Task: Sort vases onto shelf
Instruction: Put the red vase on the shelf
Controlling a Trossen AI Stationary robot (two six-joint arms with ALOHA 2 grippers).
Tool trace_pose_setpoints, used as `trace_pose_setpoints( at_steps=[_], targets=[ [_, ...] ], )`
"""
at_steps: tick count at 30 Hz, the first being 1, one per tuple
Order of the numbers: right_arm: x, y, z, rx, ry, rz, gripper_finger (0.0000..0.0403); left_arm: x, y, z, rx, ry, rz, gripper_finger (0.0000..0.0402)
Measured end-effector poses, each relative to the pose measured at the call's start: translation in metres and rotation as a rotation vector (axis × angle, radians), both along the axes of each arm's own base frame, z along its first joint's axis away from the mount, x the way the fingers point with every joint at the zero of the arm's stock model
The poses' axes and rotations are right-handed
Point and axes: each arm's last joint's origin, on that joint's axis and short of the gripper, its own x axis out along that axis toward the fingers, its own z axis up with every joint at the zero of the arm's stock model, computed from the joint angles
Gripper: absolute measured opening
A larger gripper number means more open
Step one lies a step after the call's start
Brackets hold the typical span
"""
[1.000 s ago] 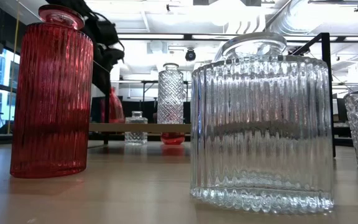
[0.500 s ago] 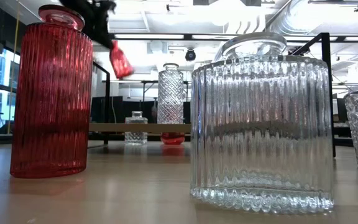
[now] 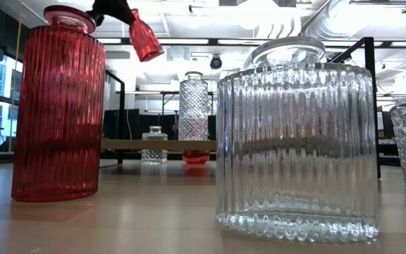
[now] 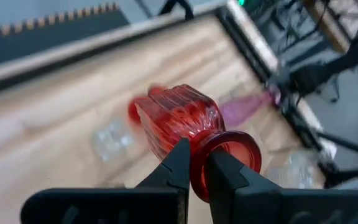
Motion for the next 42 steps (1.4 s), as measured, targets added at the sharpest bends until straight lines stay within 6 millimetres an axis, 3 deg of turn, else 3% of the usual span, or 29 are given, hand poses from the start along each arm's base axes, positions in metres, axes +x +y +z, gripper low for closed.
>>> trace_pose_setpoints(
  at_steps=[23,36,42],
  targets=[
    [0.000,0.000,0.000,-0.001,0.000,0.001,0.0057,0.083,-0.030,-0.051,-0.151,0.237,-0.124,0.0015],
    [0.000,0.000,0.000,-0.001,0.001,0.002,0.0057,0.106,-0.032,-0.079,-0.131,0.393,-0.114,0.0015],
    [0.000,0.000,0.000,-0.001,0.001,0.003,0.0057,0.108,-0.031,-0.085,-0.062,0.453,-0.215,0.0016]
  ],
)
